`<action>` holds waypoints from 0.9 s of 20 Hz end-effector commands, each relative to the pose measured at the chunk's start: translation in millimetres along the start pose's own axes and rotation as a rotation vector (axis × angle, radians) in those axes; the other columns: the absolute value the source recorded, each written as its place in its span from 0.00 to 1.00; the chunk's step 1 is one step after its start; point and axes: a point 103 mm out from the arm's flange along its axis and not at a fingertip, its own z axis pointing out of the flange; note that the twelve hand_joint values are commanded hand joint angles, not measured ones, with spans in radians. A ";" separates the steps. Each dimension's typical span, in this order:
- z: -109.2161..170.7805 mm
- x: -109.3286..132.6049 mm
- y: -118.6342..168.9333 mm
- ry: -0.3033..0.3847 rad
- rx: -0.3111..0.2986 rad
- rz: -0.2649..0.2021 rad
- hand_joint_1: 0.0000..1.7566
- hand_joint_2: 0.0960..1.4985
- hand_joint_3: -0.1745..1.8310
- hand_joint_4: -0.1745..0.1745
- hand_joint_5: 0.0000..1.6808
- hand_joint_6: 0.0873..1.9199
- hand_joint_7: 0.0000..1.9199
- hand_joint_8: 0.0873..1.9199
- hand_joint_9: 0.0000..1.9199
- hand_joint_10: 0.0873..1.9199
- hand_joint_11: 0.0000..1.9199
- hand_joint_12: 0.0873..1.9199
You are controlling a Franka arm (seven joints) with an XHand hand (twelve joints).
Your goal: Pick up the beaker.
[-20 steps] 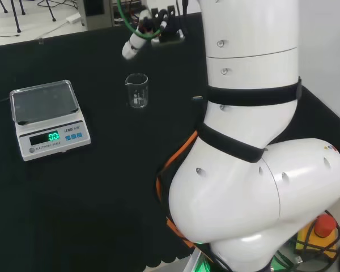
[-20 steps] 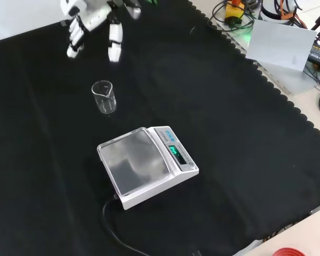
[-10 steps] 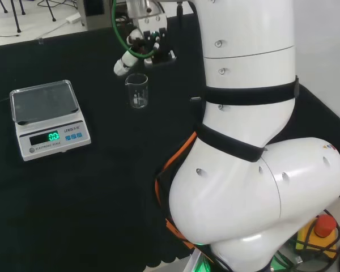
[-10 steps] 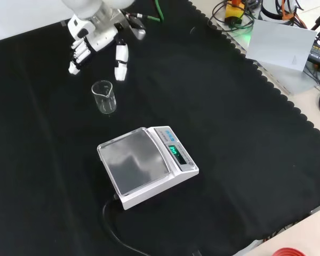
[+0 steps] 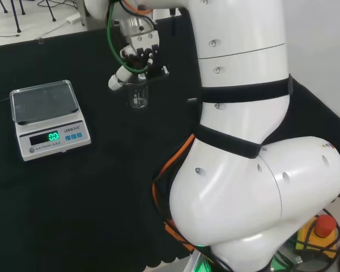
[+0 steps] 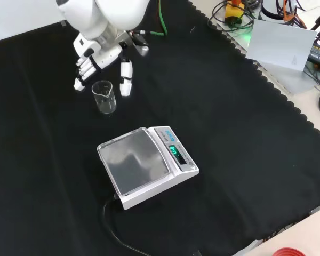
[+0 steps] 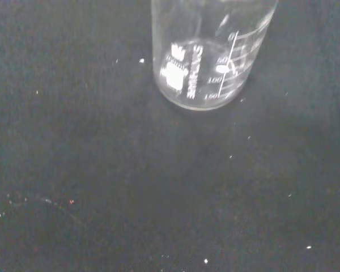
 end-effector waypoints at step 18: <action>44.6 -9.7 28.9 -0.029 0.040 0.073 0.30 0.44 0.09 0.58 0.02 0.00 0.00 0.22 0.06 0.44 0.00 0.79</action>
